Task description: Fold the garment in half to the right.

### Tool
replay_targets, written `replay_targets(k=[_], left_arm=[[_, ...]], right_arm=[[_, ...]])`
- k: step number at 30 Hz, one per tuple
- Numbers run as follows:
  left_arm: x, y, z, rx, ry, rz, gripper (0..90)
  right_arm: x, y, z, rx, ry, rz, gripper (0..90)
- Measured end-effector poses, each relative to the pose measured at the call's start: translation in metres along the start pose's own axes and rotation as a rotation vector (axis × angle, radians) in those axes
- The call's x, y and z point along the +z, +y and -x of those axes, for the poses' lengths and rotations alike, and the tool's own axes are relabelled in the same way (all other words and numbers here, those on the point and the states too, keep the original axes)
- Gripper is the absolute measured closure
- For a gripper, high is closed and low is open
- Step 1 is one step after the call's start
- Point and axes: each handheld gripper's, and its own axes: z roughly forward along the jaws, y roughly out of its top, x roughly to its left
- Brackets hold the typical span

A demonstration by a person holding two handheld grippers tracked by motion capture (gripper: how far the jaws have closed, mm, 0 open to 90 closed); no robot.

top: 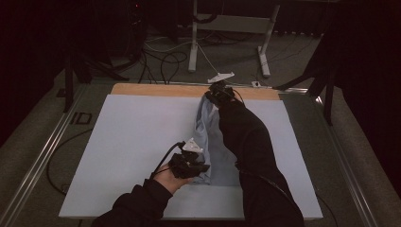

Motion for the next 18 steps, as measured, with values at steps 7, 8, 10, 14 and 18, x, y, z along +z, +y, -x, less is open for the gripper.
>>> replay_targets(k=[7,8,10,14,18], left_arm=[[0.022,0.012,0.01,0.025,-0.013,-0.035,86.8],[0.025,0.014,0.011,0.034,-0.013,-0.044,86.8],[0.028,0.016,0.012,0.038,-0.012,-0.052,86.8],[0.042,0.021,0.019,0.056,-0.004,-0.08,86.8],[0.052,0.022,0.022,0.056,0.003,-0.1,86.8]], right_arm=[[-0.003,-0.011,0.01,0.023,0.002,0.014,87.7],[-0.003,-0.011,0.01,0.023,0.002,0.014,87.7],[-0.003,-0.014,0.012,0.031,0.009,0.022,87.7],[-0.003,-0.026,0.02,0.045,0.029,0.031,87.7],[-0.001,-0.036,0.027,0.067,0.041,0.026,87.6]])
